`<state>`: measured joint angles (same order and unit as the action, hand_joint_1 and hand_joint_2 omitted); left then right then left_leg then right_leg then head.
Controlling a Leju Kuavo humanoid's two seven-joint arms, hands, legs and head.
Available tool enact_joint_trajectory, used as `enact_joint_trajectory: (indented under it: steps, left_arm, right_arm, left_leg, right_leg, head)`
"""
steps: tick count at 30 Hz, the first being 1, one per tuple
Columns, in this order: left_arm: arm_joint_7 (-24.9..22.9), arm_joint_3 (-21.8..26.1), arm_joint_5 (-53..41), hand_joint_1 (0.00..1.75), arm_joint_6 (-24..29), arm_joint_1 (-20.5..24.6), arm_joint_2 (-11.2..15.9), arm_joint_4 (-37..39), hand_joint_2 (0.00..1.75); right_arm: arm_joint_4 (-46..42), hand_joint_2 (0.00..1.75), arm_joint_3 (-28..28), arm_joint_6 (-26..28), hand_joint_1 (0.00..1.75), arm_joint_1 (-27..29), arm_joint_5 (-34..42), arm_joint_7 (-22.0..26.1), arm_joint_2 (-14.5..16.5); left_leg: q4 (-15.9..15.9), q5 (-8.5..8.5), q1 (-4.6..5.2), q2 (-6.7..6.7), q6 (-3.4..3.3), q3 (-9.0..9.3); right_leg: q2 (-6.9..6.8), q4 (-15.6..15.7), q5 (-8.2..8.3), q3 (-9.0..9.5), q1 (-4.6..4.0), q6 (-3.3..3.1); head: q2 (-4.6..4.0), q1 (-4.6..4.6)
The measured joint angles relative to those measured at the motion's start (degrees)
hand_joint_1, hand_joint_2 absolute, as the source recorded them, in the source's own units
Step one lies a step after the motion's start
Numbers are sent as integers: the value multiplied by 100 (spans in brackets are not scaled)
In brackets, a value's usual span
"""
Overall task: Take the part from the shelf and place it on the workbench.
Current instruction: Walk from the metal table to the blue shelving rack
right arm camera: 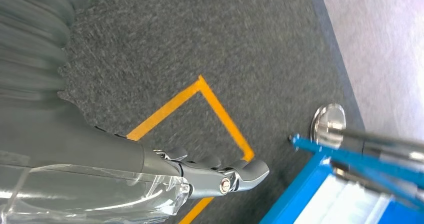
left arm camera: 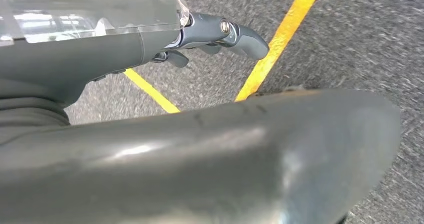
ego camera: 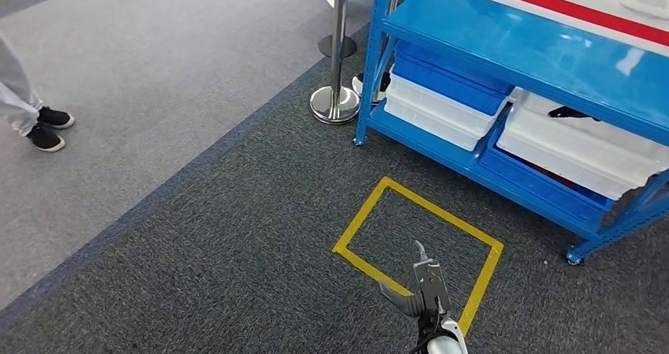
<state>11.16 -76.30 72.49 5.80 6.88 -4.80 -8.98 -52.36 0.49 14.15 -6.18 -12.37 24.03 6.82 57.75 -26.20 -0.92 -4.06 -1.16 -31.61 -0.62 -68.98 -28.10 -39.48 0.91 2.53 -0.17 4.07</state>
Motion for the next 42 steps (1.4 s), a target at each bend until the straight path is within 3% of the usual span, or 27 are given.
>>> enact_joint_trajectory:
  steps: [2,3,4,6,8,10,12,13,14,15,17,19,21,22,24,25,27,28,29,31,33,34,35,37,39,41,42]
  left_arm:
    - [43,-2,-3,0,6,26,5,0,0]
    - [70,-7,-8,0,2,43,12,0,0]
    - [98,-11,-9,0,-3,61,20,0,0]
    - [133,-17,-5,0,3,104,35,0,0]
    - [147,-18,1,0,62,129,63,0,0]
    - [186,-19,5,0,132,115,99,0,0]
    - [257,-20,11,0,154,90,116,0,0]
    - [295,-20,6,0,154,87,120,0,0]
    - [331,-22,-13,0,154,93,121,0,0]
    - [361,-34,-44,0,154,109,121,0,0]
    - [390,-80,-104,0,151,144,121,0,0]
    - [393,-130,-120,0,142,180,117,0,0]
    - [392,-152,-120,0,131,220,99,-1,0]
    - [392,-157,-120,0,127,235,90,-1,0]
    - [393,-161,-120,0,114,243,72,-1,0]
    - [391,-162,-120,0,105,236,73,0,0]
    - [368,-172,-132,0,92,217,71,0,0]
    - [348,-183,-140,0,96,212,71,0,44]
    - [327,-196,-146,0,103,211,71,0,87]
    - [300,-223,-140,0,121,210,69,0,175]
    - [294,-244,-125,0,136,209,67,0,175]
    - [294,-252,-120,0,142,209,67,0,131]
    - [294,-256,-120,0,148,210,66,0,87]
    - [296,-261,-121,0,156,217,64,0,0]
    - [309,-264,-124,0,173,218,63,0,87]
    - [323,-269,-135,0,196,198,61,0,175]
    - [326,-274,-148,0,204,186,57,-1,175]
  right_arm:
    - [33,175,-39,-15,0,-44,132,69,5]
    - [56,175,-72,-21,0,-76,208,110,12]
    - [84,175,-109,-23,0,-102,278,146,19]
    - [144,175,-191,-20,0,-117,365,203,29]
    - [195,175,-256,-15,0,-113,387,256,45]
    - [243,175,-289,-20,0,-120,391,307,79]
    - [299,175,-314,-38,0,-109,389,334,108]
    - [324,175,-332,-45,0,-99,386,343,115]
    - [345,175,-354,-50,0,-92,381,346,118]
    - [359,175,-375,-48,0,-89,377,348,121]
    - [371,175,-408,-40,0,-93,360,346,138]
    - [372,175,-427,-29,0,-84,342,340,167]
    - [372,175,-456,-21,0,-54,333,336,180]
    - [372,175,-473,-16,0,-39,332,335,178]
    - [370,175,-502,-14,0,-41,327,334,175]
    - [370,175,-512,-15,0,-47,321,332,175]
    - [376,175,-528,-19,0,-48,297,325,175]
    - [383,175,-538,-19,0,-36,284,318,175]
    - [392,175,-550,-18,0,-24,270,309,174]
    - [407,175,-576,-18,0,-11,256,293,170]
    - [413,175,-599,-19,0,-13,251,286,165]
    - [415,175,-610,-20,0,-10,250,286,163]
    - [418,175,-625,-20,0,-2,249,285,160]
    - [422,175,-662,-19,0,25,249,286,154]
    - [424,175,-691,-12,0,36,248,292,150]
    - [426,175,-707,-8,0,41,243,298,149]
    - [429,175,-719,-8,0,52,238,297,149]
  left_leg:
    - [8,-31,22,-124,47,28]
    - [12,-47,37,-182,78,41]
    - [13,-60,51,-238,110,54]
    - [11,-88,54,-335,174,82]
    - [179,-232,29,-145,234,46]
    - [793,-582,7,203,274,-213]
    - [1512,-855,4,340,289,-569]
    - [1642,-833,5,359,286,-653]
    - [1538,-695,5,372,276,-633]
    - [1230,-476,4,417,259,-516]
    - [455,-116,-9,686,221,-205]
    - [93,-26,-7,861,194,-52]
    - [58,-8,0,757,151,-31]
    - [29,15,-4,692,114,-19]
    - [-34,51,-21,530,39,2]
    - [-44,53,-10,444,15,7]
    - [-43,40,3,263,-6,4]
    - [-41,30,6,177,-5,5]
    - [-38,18,6,94,2,11]
    - [-29,-17,8,-60,34,43]
    - [-18,-63,33,-186,93,79]
    - [-16,-81,44,-240,127,96]
    - [-23,-91,54,-294,160,114]
    - [-21,-124,43,-340,228,152]
    - [251,-332,15,-69,282,63]
    - [957,-713,-4,268,308,-253]
    - [1335,-861,-6,329,316,-434]
  right_leg:
    - [-260,757,260,401,-44,-68]
    - [-342,972,308,508,-71,-113]
    - [-366,1050,304,534,-97,-157]
    - [-221,1064,322,527,-96,-230]
    - [-85,1101,352,545,-59,-306]
    - [60,1114,371,549,-39,-361]
    - [231,1104,375,542,-46,-378]
    - [323,1096,375,541,-51,-378]
    - [413,1084,373,541,-53,-376]
    - [501,1071,370,543,-54,-371]
    - [657,1037,360,529,-51,-341]
    - [790,1020,366,490,-39,-273]
    - [898,1037,393,458,-27,-185]
    - [826,1021,385,442,-29,-152]
    - [465,718,187,287,-48,-111]
    - [261,404,10,133,-45,-95]
    - [123,-310,-296,-225,-19,-54]
    - [108,-494,-323,-316,-5,-36]
    - [87,-460,-242,-294,8,-23]
    - [-71,221,114,76,14,-32]
    - [-296,885,328,429,-32,-94]
    - [-345,1023,344,492,-57,-131]
    - [-312,1036,332,485,-80,-166]
    - [-163,1070,352,486,-69,-233]
    - [-22,1110,379,510,-30,-310]
    - [123,1120,388,515,-13,-363]
    - [203,1116,386,513,-17,-373]
  head:
    - [0,1]
    - [0,1]
    - [0,1]
    - [1,1]
    - [1,3]
    - [0,4]
    - [0,4]
    - [0,4]
    - [0,4]
    - [0,4]
    - [0,4]
    - [0,4]
    - [0,4]
    - [0,4]
    - [0,2]
    - [0,1]
    - [0,1]
    - [0,1]
    - [0,1]
    - [0,0]
    - [0,1]
    - [0,2]
    - [0,2]
    - [0,2]
    - [0,2]
    - [0,3]
    - [0,4]
